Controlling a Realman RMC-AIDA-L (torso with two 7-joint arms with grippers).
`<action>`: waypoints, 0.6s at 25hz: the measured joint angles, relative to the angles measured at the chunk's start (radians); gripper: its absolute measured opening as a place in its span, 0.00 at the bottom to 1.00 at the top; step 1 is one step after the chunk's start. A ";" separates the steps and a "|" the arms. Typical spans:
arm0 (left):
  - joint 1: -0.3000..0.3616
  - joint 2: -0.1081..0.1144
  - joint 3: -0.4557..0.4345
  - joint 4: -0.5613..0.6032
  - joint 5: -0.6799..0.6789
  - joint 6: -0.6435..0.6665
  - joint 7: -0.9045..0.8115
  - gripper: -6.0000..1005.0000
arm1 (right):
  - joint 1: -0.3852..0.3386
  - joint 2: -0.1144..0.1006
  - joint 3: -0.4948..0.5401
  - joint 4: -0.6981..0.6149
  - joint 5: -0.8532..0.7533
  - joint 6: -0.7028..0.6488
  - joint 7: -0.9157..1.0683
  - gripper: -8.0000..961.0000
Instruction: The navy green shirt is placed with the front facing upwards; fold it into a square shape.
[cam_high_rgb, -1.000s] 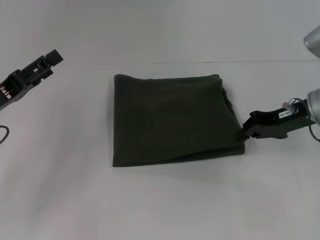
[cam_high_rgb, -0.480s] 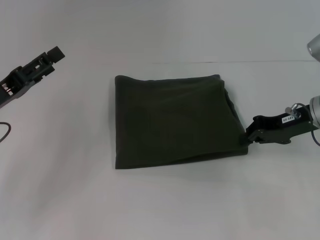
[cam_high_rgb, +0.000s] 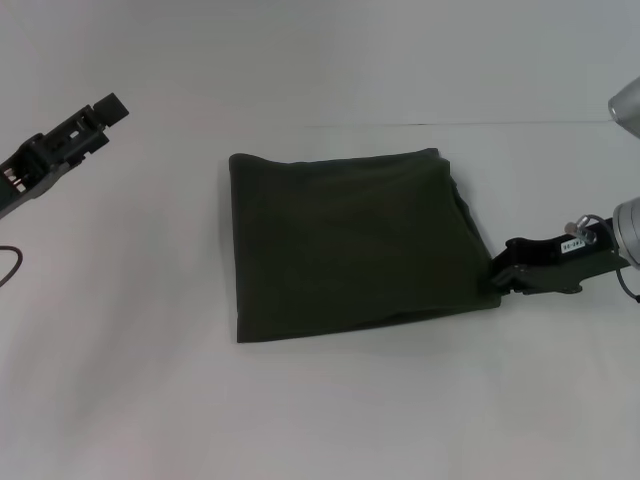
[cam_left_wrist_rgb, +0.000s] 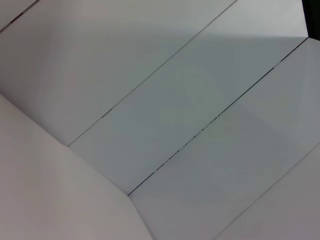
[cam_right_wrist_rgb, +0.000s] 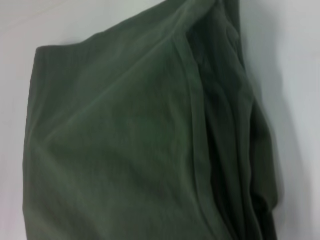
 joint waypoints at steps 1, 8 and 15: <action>0.001 0.000 0.000 0.000 -0.001 0.000 0.000 0.94 | 0.001 0.001 0.000 0.000 0.000 0.003 0.000 0.15; 0.006 -0.001 0.000 -0.001 -0.014 0.002 0.003 0.94 | 0.001 -0.011 0.001 0.003 -0.019 0.001 0.012 0.30; 0.003 0.005 0.004 -0.001 0.001 0.007 -0.006 0.94 | -0.112 -0.037 0.168 -0.160 0.044 -0.152 -0.092 0.35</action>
